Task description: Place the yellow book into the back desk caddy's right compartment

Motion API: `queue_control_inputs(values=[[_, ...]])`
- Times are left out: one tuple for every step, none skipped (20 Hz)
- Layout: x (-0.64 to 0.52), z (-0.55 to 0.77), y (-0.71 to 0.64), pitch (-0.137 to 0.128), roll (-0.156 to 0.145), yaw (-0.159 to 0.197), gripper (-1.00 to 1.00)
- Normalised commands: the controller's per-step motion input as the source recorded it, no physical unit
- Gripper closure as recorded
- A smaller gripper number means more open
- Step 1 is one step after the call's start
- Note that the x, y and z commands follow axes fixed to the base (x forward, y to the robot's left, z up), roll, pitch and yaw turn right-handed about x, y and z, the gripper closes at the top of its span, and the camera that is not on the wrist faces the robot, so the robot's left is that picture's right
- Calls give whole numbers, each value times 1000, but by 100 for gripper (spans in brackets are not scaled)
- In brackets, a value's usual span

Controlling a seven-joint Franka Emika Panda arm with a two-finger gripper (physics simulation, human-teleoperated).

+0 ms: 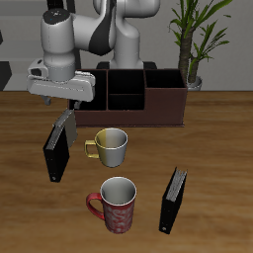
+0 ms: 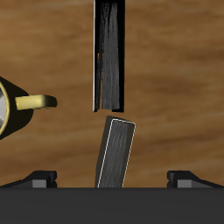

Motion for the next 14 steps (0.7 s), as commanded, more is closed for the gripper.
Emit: queue_control_inputs(values=[[23, -236, 126, 2, 33, -10, -100], [18, -223, 14, -6, -42, 15, -100], [-40, -115, 76, -61, -25, 11, -100], [73, -261, -19, 7, 53, -33, -100], [17, -234, -64, -2, -54, -16, -100], [-55, -295, 58, -44, -28, 81, -100], [-98, -140, 69, -73, 14, 186, -100], [83, -288, -95, 12, 39, -101, -100], [-104, -157, -135, -42, -54, 49, -100], [1, -175, -61, -8, -29, 37, -100], [-40, -129, -72, -45, -25, 20, -100], [-48, -98, -166, -37, -43, 2, -100], [-117, -67, -239, -62, -13, -71, -100], [0, -72, -143, -16, -54, -49, -100]])
